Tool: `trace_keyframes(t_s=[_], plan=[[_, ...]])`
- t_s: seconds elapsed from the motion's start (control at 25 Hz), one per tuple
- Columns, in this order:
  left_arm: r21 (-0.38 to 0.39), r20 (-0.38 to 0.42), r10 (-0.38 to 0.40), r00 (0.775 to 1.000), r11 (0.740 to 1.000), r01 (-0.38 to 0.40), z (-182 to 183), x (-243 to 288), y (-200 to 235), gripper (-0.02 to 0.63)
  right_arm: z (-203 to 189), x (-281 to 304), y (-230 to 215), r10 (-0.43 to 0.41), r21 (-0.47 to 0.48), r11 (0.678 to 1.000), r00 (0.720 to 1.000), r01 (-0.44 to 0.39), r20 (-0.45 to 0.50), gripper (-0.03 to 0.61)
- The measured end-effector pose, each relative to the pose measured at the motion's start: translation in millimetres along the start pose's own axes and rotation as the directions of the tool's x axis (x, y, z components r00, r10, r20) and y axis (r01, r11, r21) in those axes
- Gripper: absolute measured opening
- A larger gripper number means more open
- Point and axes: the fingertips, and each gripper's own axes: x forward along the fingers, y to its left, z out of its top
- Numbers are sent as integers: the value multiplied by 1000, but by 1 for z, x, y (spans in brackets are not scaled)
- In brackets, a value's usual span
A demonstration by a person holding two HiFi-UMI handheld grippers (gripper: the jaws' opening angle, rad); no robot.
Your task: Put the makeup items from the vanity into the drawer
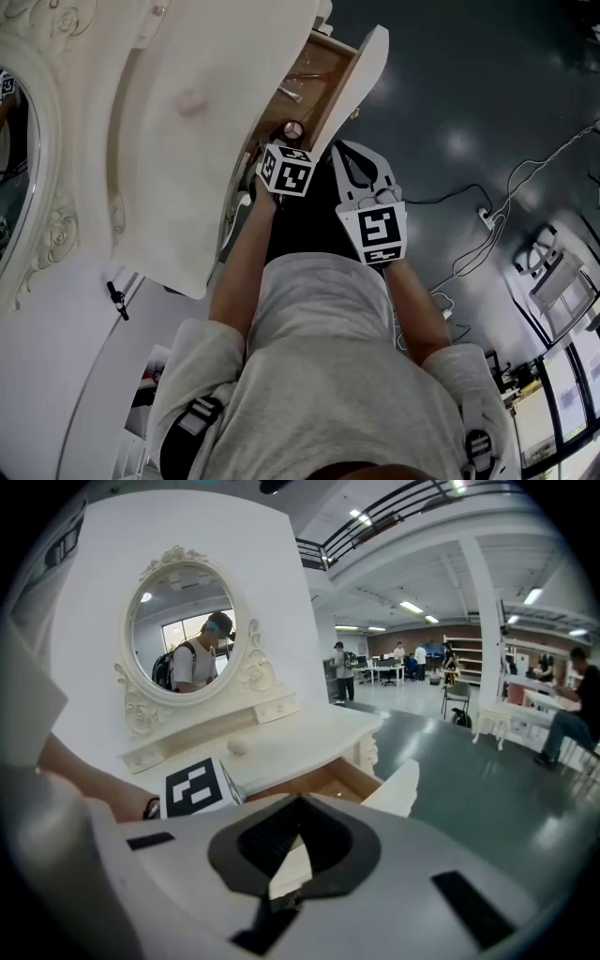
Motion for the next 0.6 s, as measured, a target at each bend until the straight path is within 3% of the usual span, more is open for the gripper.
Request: trace_keyframes(t_s=[0.16, 0.6], plan=[[15, -41, 12, 999, 1000, -11, -3, 3, 3, 213, 2, 1, -2, -8, 7, 1000, 1000, 8, -1, 14], [4, -21, 31, 999, 1000, -31, -1, 2, 5, 214, 5, 2, 1, -11, 7, 1000, 1000, 11, 0, 14]])
